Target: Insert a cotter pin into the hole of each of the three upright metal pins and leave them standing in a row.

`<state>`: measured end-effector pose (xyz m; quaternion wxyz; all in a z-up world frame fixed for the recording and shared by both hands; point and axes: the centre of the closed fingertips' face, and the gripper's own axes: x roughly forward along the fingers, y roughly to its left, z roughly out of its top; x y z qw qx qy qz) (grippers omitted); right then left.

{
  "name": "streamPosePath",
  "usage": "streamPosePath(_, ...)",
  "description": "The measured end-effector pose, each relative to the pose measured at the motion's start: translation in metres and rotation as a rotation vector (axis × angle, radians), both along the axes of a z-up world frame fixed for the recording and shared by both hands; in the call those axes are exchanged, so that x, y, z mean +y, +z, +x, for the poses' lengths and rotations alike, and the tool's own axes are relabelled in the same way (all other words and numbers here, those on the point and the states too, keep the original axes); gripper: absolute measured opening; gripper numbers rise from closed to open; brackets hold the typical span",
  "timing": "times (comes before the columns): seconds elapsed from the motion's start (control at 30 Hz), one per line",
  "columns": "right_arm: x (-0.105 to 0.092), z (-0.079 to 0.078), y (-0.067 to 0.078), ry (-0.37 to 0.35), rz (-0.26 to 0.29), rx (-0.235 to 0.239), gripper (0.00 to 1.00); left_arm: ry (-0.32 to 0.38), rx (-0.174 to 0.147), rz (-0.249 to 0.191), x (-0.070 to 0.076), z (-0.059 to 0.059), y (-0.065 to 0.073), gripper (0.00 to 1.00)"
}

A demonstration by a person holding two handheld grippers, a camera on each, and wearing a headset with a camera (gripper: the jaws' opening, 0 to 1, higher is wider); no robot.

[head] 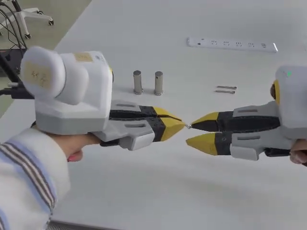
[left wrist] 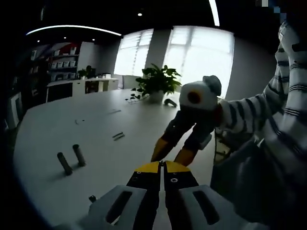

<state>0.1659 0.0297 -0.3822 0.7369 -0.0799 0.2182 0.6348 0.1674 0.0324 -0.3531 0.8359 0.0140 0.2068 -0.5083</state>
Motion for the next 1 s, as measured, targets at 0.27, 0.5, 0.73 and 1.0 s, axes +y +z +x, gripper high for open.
streamPosePath(0.27,0.001,-0.005,0.004,0.030,0.014,0.003,0.05,-0.053,-0.036,0.027,-0.005,-0.006,-0.002,0.00)
streamPosePath(0.5,0.001,-0.008,0.004,0.055,0.013,0.004,0.04,-0.075,-0.044,0.033,-0.005,-0.008,-0.003,0.00)
streamPosePath(0.73,0.001,-0.015,0.001,0.086,0.004,0.011,0.00,-0.103,-0.053,0.049,-0.007,-0.010,-0.006,0.00)
streamPosePath(1.0,-0.002,-0.021,-0.002,0.134,-0.026,0.011,0.00,-0.153,-0.043,0.092,-0.006,-0.016,-0.015,0.00)
